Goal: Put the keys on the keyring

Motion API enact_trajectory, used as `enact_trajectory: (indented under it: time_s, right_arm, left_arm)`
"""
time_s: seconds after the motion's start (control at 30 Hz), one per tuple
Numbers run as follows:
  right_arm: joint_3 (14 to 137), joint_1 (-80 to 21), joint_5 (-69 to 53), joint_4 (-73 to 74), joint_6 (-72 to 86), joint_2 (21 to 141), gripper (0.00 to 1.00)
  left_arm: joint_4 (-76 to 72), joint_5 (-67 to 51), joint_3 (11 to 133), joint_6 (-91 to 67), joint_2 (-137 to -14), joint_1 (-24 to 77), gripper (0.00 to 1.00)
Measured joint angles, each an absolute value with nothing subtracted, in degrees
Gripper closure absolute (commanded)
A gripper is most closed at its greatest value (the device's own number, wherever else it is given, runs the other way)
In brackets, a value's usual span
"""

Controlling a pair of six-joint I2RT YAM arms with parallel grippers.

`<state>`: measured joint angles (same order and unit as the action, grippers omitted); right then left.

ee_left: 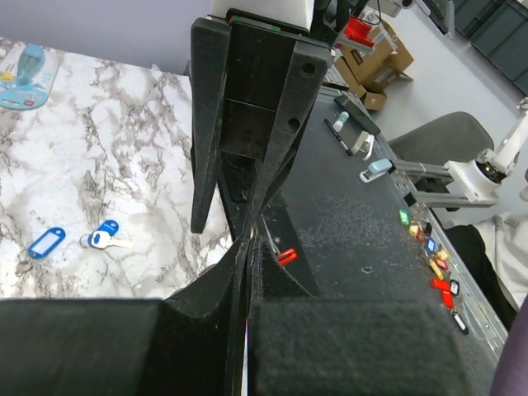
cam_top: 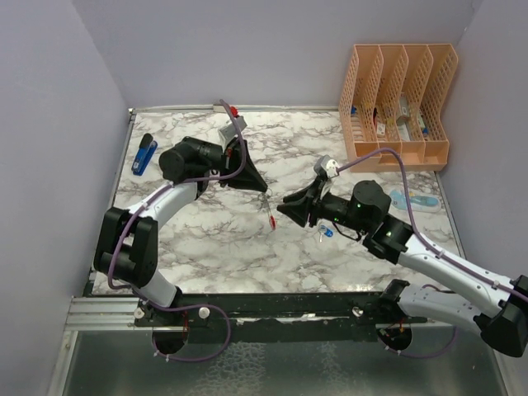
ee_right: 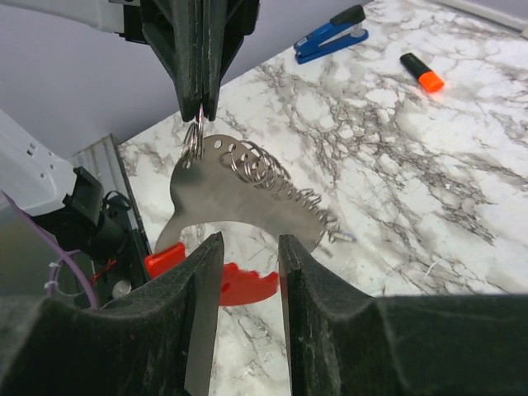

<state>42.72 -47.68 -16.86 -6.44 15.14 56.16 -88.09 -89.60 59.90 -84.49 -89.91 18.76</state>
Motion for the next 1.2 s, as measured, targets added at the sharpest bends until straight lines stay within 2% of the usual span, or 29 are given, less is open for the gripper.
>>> enact_trajectory:
  time_s: [0.43,0.63,0.77,1.2]
  right_arm:
    - [43.0,-47.7,-10.7,-3.2,13.4,50.2,0.63]
    - [43.4,-47.7,-10.4,-2.3,12.6,50.3,0.68]
    - [47.3,-47.7,-11.3,1.0,10.5,51.7,0.7]
    - [55.7,-47.7,-12.3,8.5,5.9,53.3,0.71]
  left_arm:
    - [-88.1,-85.6,72.1,-85.1,-91.9,17.7,1.0]
    - [-86.8,-86.5,73.7,-79.4,-92.5,18.9,1.0]
    - [-88.1,-88.3,77.5,-85.0,-92.9,21.2,1.0]
    - [-88.1,-89.8,66.9,-89.2,-92.9,21.9,1.0]
